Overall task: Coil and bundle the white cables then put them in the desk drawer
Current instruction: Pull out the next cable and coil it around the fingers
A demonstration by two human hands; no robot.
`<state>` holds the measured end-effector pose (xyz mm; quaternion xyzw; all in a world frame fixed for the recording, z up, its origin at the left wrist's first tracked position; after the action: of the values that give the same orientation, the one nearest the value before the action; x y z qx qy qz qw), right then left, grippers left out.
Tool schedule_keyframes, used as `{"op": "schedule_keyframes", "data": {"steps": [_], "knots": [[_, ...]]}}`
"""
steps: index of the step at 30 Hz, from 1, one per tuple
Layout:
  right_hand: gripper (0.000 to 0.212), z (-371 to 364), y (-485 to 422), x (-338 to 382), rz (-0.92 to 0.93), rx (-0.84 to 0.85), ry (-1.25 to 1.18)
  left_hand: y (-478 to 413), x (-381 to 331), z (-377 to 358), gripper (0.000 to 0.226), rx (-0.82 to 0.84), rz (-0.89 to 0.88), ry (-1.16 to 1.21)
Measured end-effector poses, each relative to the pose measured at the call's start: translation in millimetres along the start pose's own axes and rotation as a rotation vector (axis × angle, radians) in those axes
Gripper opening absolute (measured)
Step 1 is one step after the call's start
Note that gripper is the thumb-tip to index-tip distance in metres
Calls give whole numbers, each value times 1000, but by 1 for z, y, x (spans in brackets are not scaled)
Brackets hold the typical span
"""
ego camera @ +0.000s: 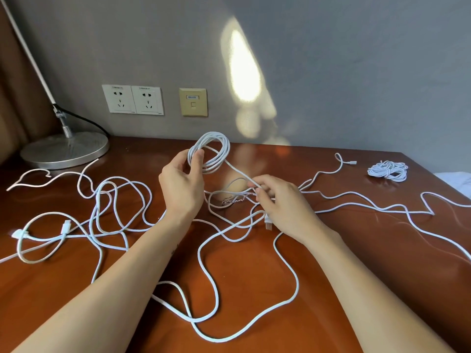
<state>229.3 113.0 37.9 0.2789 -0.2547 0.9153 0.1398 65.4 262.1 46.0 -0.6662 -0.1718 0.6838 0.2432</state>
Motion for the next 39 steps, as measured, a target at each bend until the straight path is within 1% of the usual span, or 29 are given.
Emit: {"op": "schedule_keyframes", "data": {"steps": [3,5,9,12,13,16,22,26,29,33,35,37,39], "knots": [[23,-5,1,0,-16,74,-10,1,-3,0,22,-8,-16,12],[26,-5,1,0,-30,79,-60,2,-6,0,19,-13,-23,29],[31,3,0,-3,-84,3,-220,2,-8,-1,18,-13,-26,51],[32,7,0,-6,-97,-66,-269,4,-10,-3,16,7,-37,59],[34,8,-1,-8,-93,-96,-251,4,-9,-3,16,11,-39,55],[39,11,-4,-10,-44,-174,-95,3,-5,-3,17,18,-33,37],[44,8,-2,-1,89,-138,66,2,-8,2,19,-30,-56,-20],[47,2,-1,6,145,-42,87,0,0,1,24,-30,36,5],[43,-4,0,8,136,12,74,1,4,1,23,-33,132,72],[40,-6,-1,10,122,47,33,2,5,1,26,-53,183,120],[50,-6,0,10,141,74,14,1,7,1,25,-61,215,142],[62,-4,1,10,185,65,43,0,10,2,24,-76,249,158],[64,-3,1,10,233,44,89,-1,13,2,24,-82,251,137]]}}
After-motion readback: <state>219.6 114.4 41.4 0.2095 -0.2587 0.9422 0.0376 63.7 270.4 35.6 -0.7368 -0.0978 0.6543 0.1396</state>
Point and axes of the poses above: each hand's wrist, its own y-axis away from the middle knuckle, its own z-axis out of the back of the hand, x = y × z, the point moved 6 cm from there along -y, towards the middle knuckle, and after that the axes turned 2 degrees about -x, right-handed, at the moved point
